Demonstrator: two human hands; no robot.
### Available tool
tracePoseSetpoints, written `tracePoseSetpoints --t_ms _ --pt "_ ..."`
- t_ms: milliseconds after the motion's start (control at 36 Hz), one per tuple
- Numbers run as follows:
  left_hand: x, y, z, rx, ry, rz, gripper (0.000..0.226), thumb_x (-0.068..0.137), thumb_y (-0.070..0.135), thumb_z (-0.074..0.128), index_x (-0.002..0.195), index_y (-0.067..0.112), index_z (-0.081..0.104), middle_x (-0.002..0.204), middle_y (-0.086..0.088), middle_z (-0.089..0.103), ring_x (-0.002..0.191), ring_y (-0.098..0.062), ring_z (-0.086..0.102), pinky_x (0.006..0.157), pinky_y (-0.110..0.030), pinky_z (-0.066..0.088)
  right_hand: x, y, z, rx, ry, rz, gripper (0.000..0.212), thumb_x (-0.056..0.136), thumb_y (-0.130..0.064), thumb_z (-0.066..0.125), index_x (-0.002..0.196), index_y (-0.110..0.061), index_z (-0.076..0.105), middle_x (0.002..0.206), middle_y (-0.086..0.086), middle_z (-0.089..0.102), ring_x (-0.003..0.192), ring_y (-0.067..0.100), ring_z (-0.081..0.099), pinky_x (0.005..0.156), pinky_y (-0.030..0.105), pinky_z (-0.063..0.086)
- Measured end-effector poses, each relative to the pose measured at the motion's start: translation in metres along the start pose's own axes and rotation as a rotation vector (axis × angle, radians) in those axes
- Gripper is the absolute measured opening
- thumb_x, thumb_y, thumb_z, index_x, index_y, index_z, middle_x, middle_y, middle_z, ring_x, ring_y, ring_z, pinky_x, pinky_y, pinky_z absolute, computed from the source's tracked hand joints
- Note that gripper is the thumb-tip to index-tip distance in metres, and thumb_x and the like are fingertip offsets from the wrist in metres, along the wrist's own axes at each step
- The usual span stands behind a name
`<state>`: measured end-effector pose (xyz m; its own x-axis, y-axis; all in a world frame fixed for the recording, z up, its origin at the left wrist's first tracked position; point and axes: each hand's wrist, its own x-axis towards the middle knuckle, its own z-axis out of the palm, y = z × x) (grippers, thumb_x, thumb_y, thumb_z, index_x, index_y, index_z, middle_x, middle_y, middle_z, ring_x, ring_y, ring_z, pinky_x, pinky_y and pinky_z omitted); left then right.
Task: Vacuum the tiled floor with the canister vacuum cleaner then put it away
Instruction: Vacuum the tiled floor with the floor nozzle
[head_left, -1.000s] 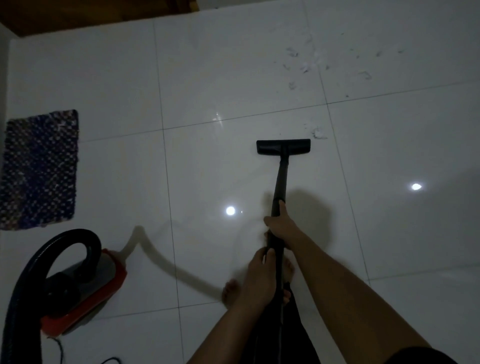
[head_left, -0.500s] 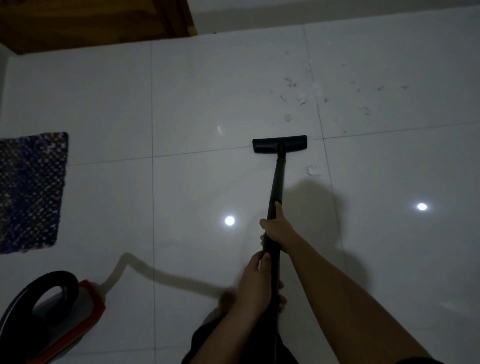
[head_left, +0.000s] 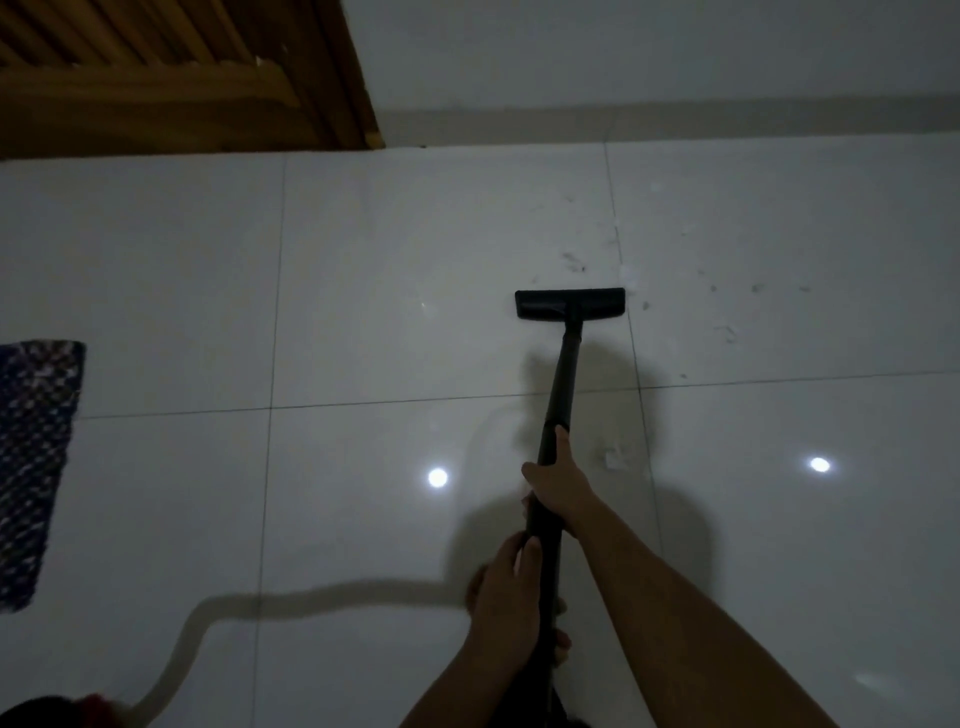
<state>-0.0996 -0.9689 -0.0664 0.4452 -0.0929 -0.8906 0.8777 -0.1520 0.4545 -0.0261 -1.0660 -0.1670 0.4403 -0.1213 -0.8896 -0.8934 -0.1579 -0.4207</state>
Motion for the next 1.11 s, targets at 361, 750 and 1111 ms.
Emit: tracePoseSetpoints --t_ms 361,750,1111 --pt "0.041 0.072 0.019 -0.001 -0.003 0.025 0.030 0.101 0.035 0.032 0.122 0.024 0.049 0.062 -0.005 0.057 0.033 -0.012 0.051 0.037 -0.022 0.046 0.044 -0.066 -0.037 0.000 0.011 -0.021 0.083 0.092 -0.011 0.050 0.151 -0.039 -0.002 0.118 0.028 0.057 0.059 0.023 0.057 0.050 0.029 0.047" --pt "0.058 0.134 0.050 0.027 0.040 0.021 0.035 0.101 0.036 0.031 0.129 0.023 0.048 0.071 -0.002 0.060 0.035 -0.013 0.053 0.036 -0.021 0.042 0.054 -0.115 -0.076 -0.001 0.066 -0.078 0.075 0.093 -0.012 0.050 0.152 -0.034 0.008 0.095 0.018 0.059 0.055 0.019 0.055 0.050 0.027 0.047" --pt "0.052 0.150 0.063 -0.037 0.005 0.080 0.029 0.101 0.032 0.032 0.081 0.043 0.049 0.067 -0.001 0.059 0.044 -0.011 0.052 0.043 -0.023 0.046 0.050 -0.118 -0.089 0.042 0.091 -0.074 0.075 0.093 -0.013 0.052 0.152 -0.034 0.011 0.090 0.016 0.060 0.053 0.019 0.055 0.048 0.027 0.047"
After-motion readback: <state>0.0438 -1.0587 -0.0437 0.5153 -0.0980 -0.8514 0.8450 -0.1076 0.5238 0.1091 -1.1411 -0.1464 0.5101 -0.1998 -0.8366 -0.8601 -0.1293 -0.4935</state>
